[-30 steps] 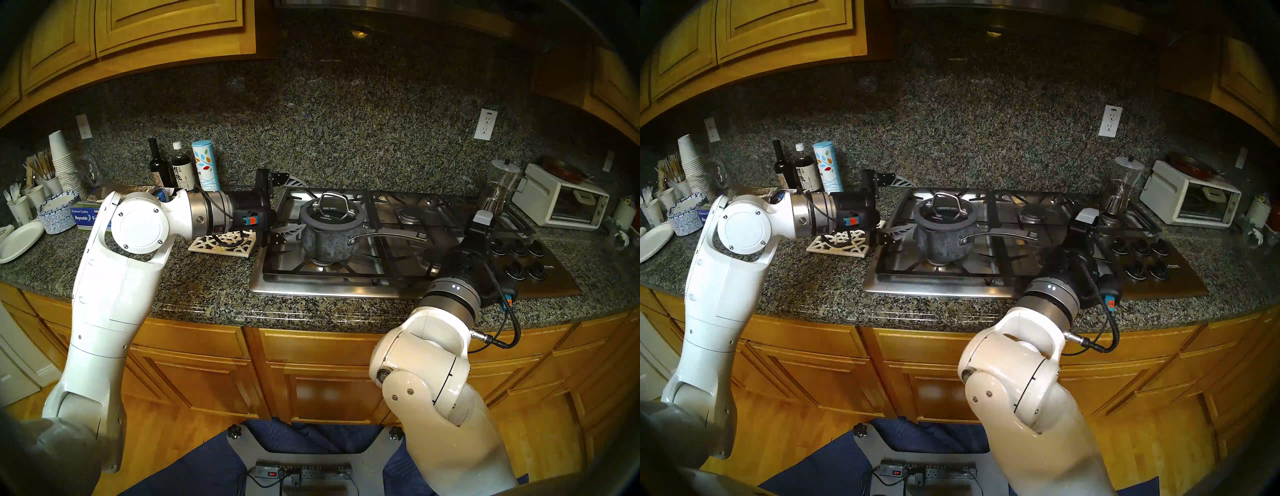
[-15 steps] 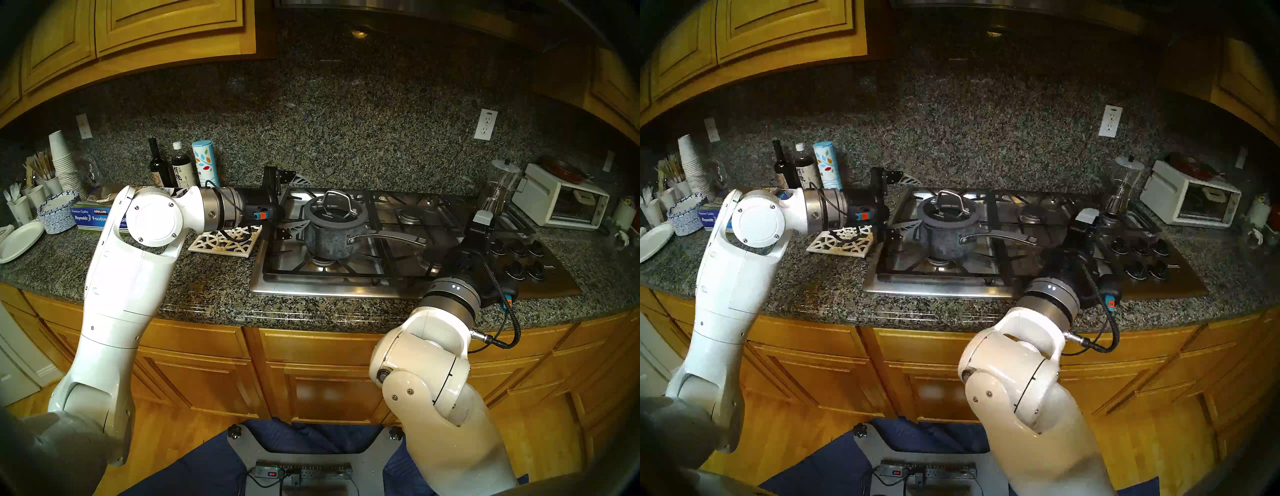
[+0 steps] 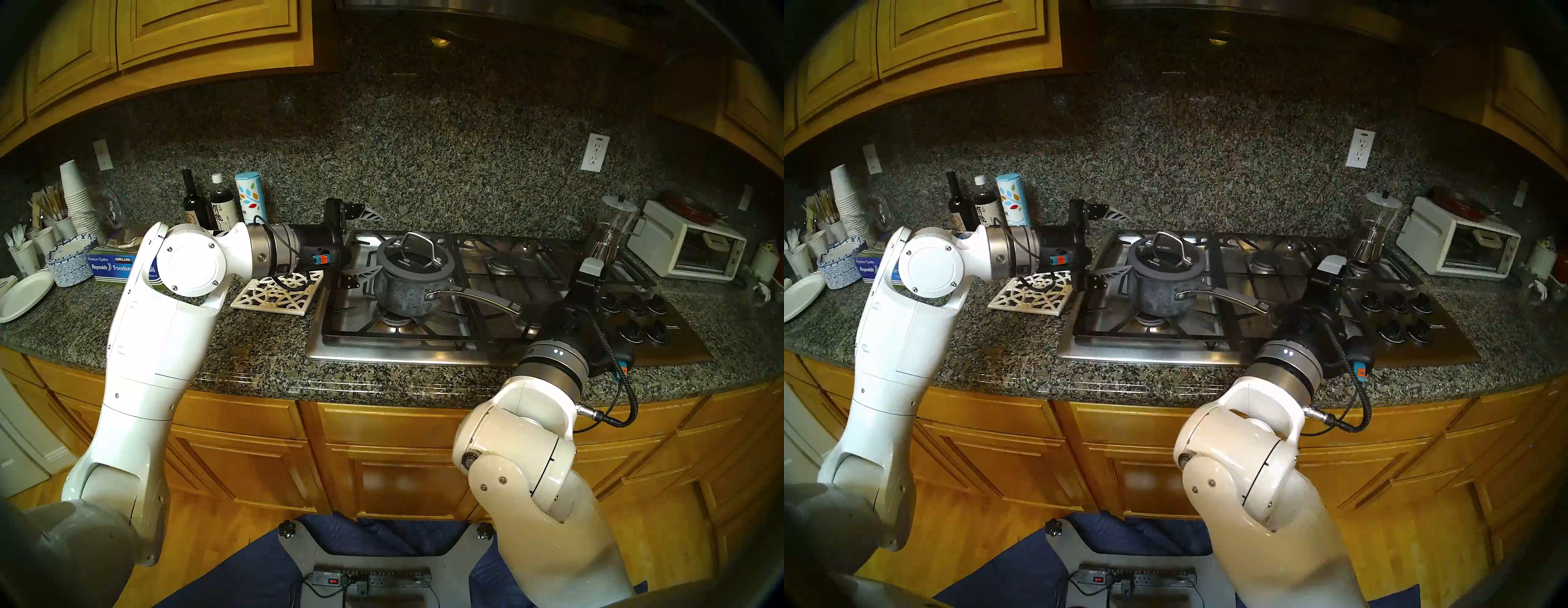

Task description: Pick up the pot, put it on the stove, take off the pot lid

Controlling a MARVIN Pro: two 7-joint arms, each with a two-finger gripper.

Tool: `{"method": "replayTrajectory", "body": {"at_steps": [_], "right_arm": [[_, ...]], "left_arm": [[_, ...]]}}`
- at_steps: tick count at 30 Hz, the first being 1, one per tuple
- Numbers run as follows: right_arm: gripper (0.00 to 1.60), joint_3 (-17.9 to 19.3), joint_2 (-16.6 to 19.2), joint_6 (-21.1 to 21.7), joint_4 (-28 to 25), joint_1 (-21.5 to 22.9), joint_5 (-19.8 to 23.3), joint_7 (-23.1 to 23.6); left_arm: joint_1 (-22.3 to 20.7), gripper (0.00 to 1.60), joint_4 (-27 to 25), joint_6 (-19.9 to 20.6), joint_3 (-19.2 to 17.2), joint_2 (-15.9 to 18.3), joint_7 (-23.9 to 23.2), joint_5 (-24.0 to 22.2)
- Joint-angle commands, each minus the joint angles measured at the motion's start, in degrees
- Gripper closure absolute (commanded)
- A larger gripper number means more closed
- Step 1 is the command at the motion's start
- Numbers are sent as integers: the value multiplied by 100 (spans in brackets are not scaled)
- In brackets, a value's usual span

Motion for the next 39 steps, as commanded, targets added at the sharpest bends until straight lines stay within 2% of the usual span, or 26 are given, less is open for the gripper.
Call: {"method": "replayTrajectory", "body": {"at_steps": [1, 8, 20, 29, 39], "right_arm": [[0, -17, 3, 10, -146, 95, -139, -538], [0, 5, -8, 10, -132, 78, -73, -416], [0, 23, -14, 10, -119, 63, -3, -306], [0, 3, 4, 10, -141, 84, -61, -445], [0, -5, 1, 10, -144, 87, -91, -483]], "left_arm": [[-256, 0, 77, -206, -102, 5, 92, -90], [-456, 0, 624, -388, -366, 146, 91, -178], [-586, 0, 616, -671, -942, 634, -152, -669], [-642, 0, 700, -766, -988, 731, -526, -1143], [-702, 0, 767, -795, -994, 750, -769, -1384]]}}
